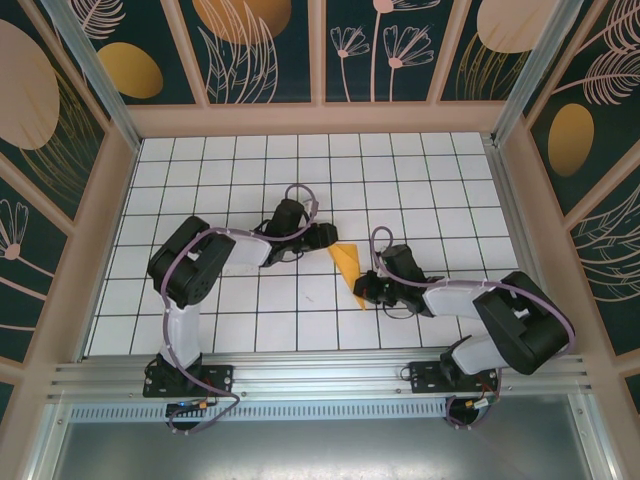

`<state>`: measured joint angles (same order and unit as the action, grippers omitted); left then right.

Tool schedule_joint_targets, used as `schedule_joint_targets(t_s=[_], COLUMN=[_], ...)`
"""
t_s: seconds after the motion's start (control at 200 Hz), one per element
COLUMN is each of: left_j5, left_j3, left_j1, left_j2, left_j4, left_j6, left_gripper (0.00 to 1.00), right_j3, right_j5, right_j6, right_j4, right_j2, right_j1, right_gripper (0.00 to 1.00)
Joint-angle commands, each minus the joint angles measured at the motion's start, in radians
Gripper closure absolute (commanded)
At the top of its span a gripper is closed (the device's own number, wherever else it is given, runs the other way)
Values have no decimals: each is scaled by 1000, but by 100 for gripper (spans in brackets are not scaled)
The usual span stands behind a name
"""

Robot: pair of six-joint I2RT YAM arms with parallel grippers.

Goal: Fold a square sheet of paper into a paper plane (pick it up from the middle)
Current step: Fold the wing for the fifth time at the center of the table.

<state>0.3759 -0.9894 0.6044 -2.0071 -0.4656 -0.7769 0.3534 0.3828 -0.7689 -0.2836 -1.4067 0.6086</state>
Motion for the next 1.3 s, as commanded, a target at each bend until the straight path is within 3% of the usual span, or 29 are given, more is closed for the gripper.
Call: schedule_joint_targets(t_s=[0.0,0.255,0.761,1.026,1.296], left_j5=[-71,-71,-7,22,62], left_j3=[-56,-126,132,226,249], left_j1=[-46,-64,-61,-59,-20], left_j2=[-35,34,287,366,349], left_j4=[130,236,138,64,38], left_j6=[75,128,33,-32,-58], left_gripper=[53,50,49,49,49], right_j3=[-57,-62,-18,44,49], right_j5=[-53,-61,-64,-111,-268], right_j6=[-16,-21,-12,15,7], right_j4=[164,136,148,252,371], right_j2=[-14,-5,89,250,390], right_j1=[10,16,37,51,28], right_gripper=[97,97,93,84,72])
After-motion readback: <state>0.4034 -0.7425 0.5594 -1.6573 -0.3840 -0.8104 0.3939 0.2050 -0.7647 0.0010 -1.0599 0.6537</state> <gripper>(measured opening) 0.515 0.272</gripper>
